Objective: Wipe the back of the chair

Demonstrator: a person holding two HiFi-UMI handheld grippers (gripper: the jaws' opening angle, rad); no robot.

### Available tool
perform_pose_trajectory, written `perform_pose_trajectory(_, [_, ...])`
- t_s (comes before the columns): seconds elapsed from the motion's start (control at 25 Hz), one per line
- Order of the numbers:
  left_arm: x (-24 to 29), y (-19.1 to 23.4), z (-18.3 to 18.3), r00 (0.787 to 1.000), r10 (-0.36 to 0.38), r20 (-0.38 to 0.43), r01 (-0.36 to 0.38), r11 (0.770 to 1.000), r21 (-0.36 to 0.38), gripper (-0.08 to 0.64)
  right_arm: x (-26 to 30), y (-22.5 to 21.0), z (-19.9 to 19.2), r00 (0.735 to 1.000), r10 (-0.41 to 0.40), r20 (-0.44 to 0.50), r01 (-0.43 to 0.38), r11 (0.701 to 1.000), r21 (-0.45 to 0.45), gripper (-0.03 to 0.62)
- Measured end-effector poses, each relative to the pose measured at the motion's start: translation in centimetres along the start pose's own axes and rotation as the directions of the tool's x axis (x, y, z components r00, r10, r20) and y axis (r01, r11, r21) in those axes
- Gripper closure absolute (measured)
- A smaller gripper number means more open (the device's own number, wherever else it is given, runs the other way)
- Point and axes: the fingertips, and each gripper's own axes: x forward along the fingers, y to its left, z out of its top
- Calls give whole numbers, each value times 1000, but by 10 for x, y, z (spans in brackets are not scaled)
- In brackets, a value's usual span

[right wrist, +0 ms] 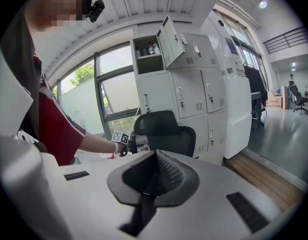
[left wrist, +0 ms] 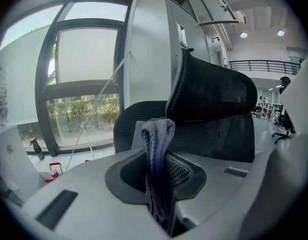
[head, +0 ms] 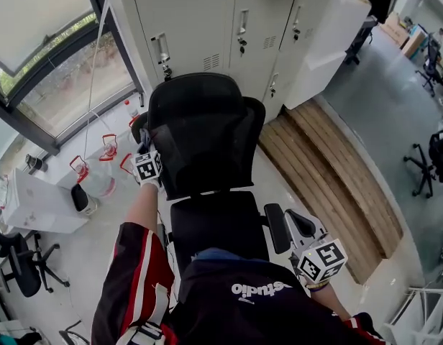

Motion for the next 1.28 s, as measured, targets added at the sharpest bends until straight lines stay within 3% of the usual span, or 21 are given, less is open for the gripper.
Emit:
perform_pose_trajectory(0.44, [23,-72,5,996,-78,35,81,994,-71,492,-9,-20,-2,998,-68,8,68,997,36,577])
perform_pose_trajectory(0.84, [43,-138,10,982,-185,25,186,982,-45,494,-6,-30,0,995,-102,11,101,993,56,577])
perform_pose_trajectory(1.28, [66,-235,17,934,-357,-5,357,934,-26,499,-6,-43,-6,987,-160,-4,160,984,81,577])
